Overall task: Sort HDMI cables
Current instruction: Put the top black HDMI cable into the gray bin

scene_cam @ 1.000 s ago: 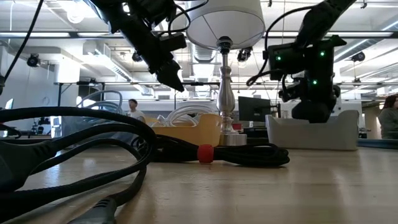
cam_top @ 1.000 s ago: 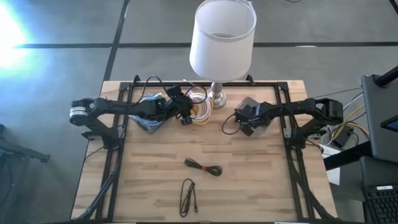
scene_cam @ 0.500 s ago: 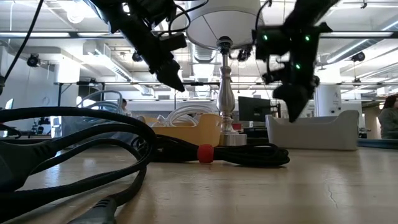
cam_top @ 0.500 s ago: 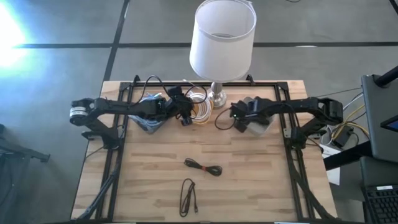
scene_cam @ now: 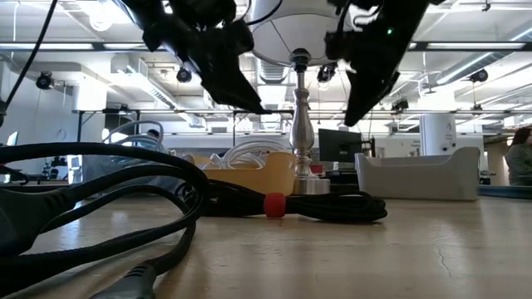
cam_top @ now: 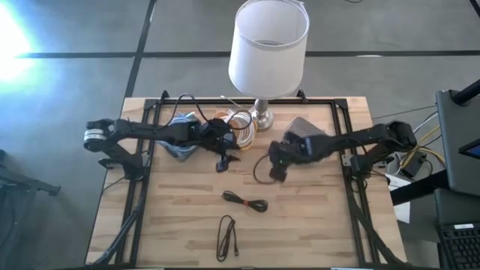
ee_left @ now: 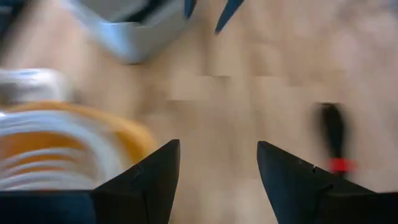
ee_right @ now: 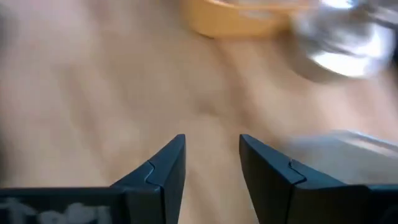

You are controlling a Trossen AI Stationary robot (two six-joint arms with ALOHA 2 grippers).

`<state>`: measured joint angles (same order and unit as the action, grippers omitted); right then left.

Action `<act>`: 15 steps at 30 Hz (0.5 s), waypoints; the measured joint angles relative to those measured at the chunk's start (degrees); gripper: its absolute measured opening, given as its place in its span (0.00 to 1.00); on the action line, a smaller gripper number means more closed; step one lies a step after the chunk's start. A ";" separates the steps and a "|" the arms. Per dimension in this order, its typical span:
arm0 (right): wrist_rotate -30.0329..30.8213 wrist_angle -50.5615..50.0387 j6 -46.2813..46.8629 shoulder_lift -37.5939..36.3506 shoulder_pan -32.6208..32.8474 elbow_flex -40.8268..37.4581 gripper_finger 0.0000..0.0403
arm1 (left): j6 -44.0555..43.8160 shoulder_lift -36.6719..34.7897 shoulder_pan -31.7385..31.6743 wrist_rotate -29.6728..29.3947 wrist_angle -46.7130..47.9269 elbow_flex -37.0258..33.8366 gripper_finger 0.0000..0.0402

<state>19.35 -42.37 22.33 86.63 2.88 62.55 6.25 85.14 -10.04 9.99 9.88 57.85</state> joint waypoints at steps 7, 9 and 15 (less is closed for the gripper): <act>-13.36 20.91 1.16 0.92 9.14 -6.76 0.37 | -4.26 0.00 2.47 7.90 0.12 -2.04 0.54; -13.92 27.19 3.03 1.98 11.42 -8.37 0.36 | -5.12 0.00 3.07 7.96 0.01 -3.12 0.54; -13.32 36.97 3.86 8.18 16.48 -10.08 0.35 | -7.42 0.02 4.12 6.41 -0.02 -5.91 0.54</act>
<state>6.03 -5.40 26.19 94.81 19.36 52.47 -1.16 85.17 -5.93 16.40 9.87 51.94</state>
